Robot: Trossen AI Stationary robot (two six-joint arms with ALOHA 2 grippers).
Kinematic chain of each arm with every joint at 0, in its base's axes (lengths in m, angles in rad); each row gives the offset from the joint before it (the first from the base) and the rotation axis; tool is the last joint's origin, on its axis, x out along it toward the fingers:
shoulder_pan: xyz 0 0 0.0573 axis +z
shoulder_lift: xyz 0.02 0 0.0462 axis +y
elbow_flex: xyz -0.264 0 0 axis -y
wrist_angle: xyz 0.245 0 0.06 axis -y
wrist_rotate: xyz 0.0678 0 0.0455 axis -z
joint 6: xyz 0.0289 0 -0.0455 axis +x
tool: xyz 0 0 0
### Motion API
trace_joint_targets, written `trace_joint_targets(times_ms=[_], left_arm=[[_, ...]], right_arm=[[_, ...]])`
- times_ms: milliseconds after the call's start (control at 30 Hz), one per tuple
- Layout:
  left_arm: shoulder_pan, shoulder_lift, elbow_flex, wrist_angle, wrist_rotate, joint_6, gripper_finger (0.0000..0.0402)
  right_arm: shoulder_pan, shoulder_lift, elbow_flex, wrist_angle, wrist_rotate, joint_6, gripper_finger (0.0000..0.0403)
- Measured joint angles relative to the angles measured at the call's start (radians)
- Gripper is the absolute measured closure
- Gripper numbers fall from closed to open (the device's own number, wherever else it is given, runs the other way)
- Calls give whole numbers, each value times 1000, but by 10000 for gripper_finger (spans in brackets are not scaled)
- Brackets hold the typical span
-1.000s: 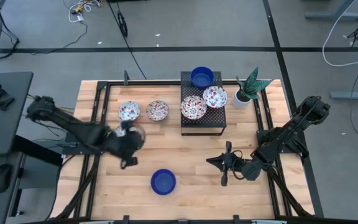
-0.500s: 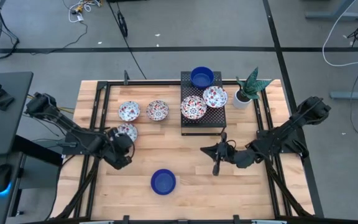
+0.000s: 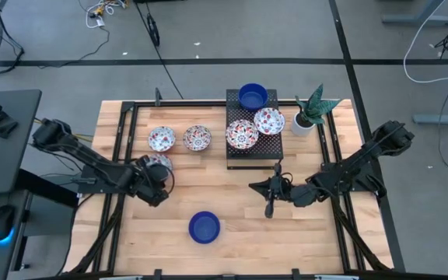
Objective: Pick & Place Mini bowls
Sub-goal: Stack the bottom red and white bowl on top of the red and white bowl on the shelf
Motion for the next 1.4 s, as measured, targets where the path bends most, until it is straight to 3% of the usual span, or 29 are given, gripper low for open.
trace_joint_targets(times_ms=[633, 833, 967, 1133, 1400], left_arm=[[1, 53, 0, 15, 109, 85, 266], [1, 53, 0, 12, 97, 90, 268], [1, 53, 0, 11, 90, 98, 298], [1, 53, 2, 10, 81, 117, 381], [-12, 53, 7, 33, 93, 129, 390]], right_arm=[[0, 0, 0, -9, 0, 0, 394], [0, 0, 0, -9, 0, 0, 394], [0, 0, 0, -9, 0, 0, 394], [0, 0, 0, -9, 0, 0, 394], [1, 0, 0, -9, -17, 0, 394]])
